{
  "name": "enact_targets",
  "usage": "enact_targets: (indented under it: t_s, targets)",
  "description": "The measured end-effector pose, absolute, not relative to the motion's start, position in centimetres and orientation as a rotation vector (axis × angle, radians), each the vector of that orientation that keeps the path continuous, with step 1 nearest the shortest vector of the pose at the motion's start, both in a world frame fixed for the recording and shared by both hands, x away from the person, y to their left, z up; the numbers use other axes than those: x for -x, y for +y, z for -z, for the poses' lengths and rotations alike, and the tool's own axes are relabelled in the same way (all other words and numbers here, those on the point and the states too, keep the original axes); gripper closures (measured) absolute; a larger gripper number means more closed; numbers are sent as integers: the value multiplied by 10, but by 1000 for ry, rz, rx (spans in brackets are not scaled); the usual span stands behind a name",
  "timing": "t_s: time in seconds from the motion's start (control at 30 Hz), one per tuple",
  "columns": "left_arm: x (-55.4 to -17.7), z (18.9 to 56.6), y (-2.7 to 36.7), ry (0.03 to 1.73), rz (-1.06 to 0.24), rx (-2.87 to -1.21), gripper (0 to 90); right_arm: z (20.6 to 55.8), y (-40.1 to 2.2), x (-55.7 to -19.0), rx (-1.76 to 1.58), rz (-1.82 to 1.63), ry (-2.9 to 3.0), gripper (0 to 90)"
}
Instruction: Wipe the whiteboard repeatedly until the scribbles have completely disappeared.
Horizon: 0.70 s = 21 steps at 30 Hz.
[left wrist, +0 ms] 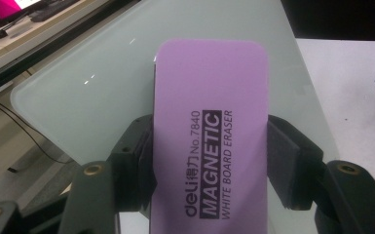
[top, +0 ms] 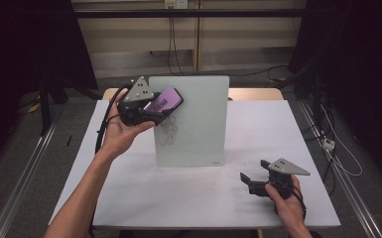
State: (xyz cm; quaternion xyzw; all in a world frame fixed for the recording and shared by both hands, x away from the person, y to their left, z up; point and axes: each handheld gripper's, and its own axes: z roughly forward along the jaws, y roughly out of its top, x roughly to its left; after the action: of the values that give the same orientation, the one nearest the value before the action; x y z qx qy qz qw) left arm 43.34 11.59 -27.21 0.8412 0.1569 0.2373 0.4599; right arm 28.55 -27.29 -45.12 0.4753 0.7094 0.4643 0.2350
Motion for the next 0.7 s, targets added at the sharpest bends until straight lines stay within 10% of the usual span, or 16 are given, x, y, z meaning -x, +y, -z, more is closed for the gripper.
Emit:
enact_targets:
  t_s: [0.7]
  targets:
    - [-425, 294, 108, 367, -584, -2120, 411, 451, -272, -285, -1304, -1278, 1948, 88]
